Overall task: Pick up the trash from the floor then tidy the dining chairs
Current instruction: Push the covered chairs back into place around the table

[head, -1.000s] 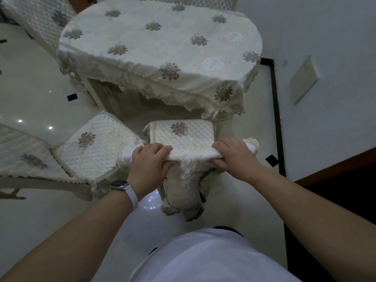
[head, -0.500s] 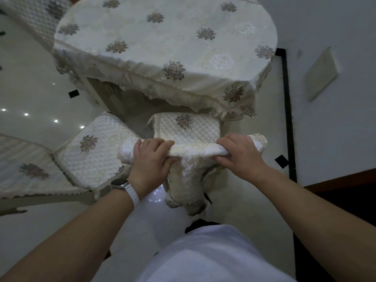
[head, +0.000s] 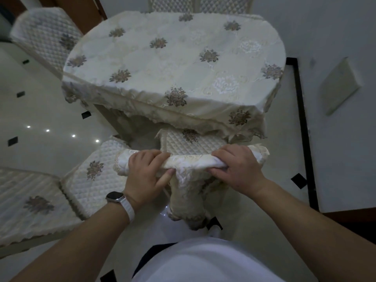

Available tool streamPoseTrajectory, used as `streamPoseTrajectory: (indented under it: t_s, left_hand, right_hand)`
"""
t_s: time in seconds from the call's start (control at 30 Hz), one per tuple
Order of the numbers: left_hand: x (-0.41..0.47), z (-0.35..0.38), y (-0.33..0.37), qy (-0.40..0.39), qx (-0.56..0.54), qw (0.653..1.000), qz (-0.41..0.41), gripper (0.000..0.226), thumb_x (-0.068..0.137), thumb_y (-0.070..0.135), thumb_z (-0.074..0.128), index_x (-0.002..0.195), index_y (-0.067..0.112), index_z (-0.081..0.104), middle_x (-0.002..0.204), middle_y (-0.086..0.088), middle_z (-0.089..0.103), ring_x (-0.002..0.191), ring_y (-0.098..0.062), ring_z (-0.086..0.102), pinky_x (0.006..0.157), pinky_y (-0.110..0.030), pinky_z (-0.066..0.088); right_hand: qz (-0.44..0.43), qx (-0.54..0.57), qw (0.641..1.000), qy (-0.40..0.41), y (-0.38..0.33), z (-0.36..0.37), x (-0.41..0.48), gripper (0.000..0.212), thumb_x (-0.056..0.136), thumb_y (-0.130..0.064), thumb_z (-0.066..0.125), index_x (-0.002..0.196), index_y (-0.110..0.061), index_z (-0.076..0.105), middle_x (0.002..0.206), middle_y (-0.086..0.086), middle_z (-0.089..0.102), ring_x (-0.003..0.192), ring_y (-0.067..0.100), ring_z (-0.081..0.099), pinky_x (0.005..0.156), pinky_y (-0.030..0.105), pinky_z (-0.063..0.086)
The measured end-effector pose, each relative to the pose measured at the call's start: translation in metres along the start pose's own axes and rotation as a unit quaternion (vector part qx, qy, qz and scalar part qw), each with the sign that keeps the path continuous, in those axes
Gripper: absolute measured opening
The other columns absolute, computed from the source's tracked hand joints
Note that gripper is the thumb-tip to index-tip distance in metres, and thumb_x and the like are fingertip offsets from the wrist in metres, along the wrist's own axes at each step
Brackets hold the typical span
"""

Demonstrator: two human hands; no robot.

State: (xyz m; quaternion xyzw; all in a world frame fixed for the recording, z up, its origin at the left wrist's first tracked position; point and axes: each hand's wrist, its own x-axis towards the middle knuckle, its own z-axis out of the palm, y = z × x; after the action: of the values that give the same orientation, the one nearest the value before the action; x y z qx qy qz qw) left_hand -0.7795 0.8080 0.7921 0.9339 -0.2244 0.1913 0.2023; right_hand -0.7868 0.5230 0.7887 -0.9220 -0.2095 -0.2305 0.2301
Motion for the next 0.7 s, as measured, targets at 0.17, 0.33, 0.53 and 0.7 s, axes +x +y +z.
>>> streamPoseTrajectory:
  t_s: [0.17,0.33,0.53,0.7]
  left_hand:
    - [0.021,0.004,-0.009,0.007,-0.007,1.0,0.017,0.047,0.097,0.058,0.042,0.115,0.02,0.062,0.102,-0.005,0.061,0.097,-0.023,0.052,0.088,-0.042,0.035]
    - [0.042,0.004,-0.018,0.001,-0.017,1.0,0.014,0.051,0.097,0.059,0.04,0.113,0.017,0.065,0.103,-0.005,0.059,0.099,-0.022,0.051,0.091,-0.034,0.027]
    - [0.068,0.01,-0.041,0.014,-0.025,0.999,0.039,0.049,0.098,0.06,0.037,0.112,0.019,0.061,0.1,-0.008,0.059,0.098,-0.023,0.049,0.089,-0.037,0.028]
    - [0.099,0.015,-0.069,0.002,-0.044,0.997,0.063,0.045,0.098,0.061,0.036,0.114,0.024,0.056,0.101,-0.008,0.06,0.097,-0.024,0.05,0.087,-0.04,0.031]
  right_hand:
    - [0.008,-0.002,1.0,0.003,0.012,0.0,0.017,0.042,0.082,-0.054,0.061,0.096,-0.016,0.072,0.09,0.001,0.066,0.083,0.026,0.062,0.073,0.038,0.045]
    - [0.017,-0.013,1.0,0.02,0.014,0.003,0.034,0.042,0.083,-0.053,0.061,0.093,-0.015,0.073,0.089,0.001,0.067,0.083,0.025,0.063,0.073,0.036,0.044]
    - [0.059,-0.018,0.998,0.003,0.013,0.013,0.055,0.044,0.081,-0.056,0.06,0.097,-0.017,0.072,0.092,0.0,0.067,0.087,0.024,0.062,0.076,0.033,0.039]
    - [0.108,-0.004,0.994,-0.031,0.013,0.02,0.08,0.046,0.079,-0.058,0.059,0.101,-0.019,0.071,0.092,-0.003,0.066,0.09,0.021,0.061,0.077,0.033,0.039]
